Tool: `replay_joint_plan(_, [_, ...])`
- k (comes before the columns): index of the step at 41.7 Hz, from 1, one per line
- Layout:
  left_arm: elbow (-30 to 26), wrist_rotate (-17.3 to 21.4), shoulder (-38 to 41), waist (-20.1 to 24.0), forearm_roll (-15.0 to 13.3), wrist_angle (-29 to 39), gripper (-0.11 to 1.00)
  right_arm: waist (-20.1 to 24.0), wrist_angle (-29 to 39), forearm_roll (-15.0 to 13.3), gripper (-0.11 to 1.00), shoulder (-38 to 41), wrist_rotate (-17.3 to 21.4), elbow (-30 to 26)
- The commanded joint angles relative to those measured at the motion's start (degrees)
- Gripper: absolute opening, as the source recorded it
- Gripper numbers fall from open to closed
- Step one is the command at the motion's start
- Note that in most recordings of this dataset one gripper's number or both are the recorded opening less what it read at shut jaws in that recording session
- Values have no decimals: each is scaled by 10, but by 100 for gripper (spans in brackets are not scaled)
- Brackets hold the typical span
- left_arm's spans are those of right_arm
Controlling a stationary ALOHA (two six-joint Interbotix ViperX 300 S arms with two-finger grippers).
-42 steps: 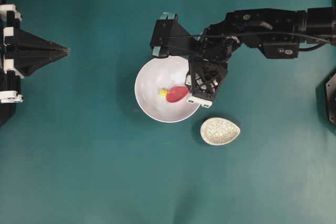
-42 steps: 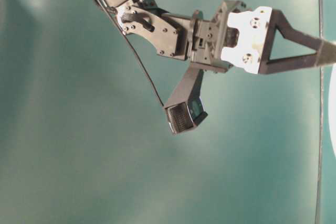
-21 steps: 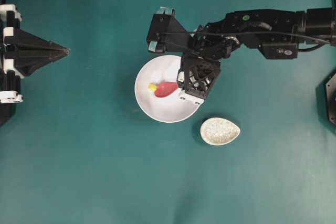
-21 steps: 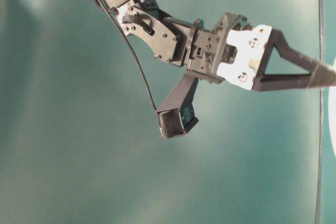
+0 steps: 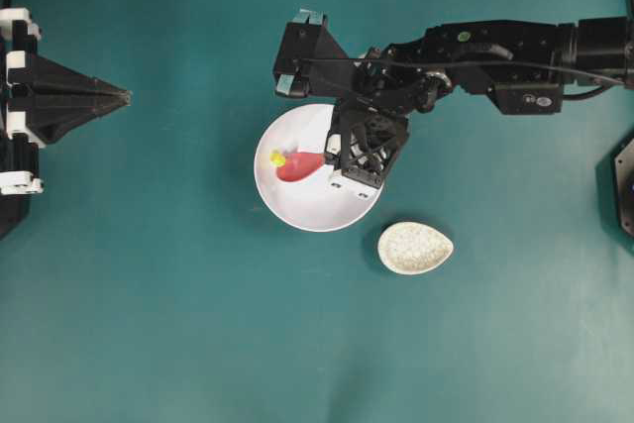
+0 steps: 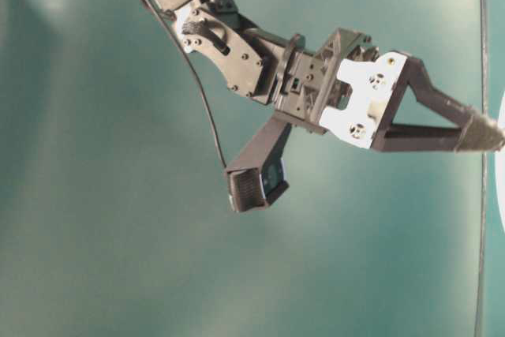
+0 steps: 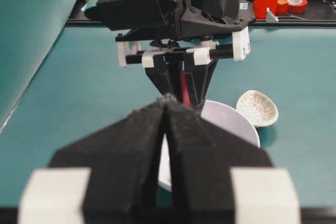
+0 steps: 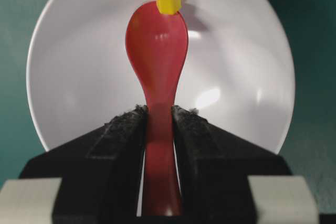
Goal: Scoop the yellow hexagonal prism block from the bowl with a spoon using the right arm.
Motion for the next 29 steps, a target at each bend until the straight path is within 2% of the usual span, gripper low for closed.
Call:
replay_joint_plan(1, [-11, 2, 3, 2, 2, -3, 0, 1, -13, 1, 23, -16, -1, -8])
replay_joint_plan(29, [-11, 2, 4, 2, 2, -3, 0, 1, -125, 3, 23, -69, 3, 77])
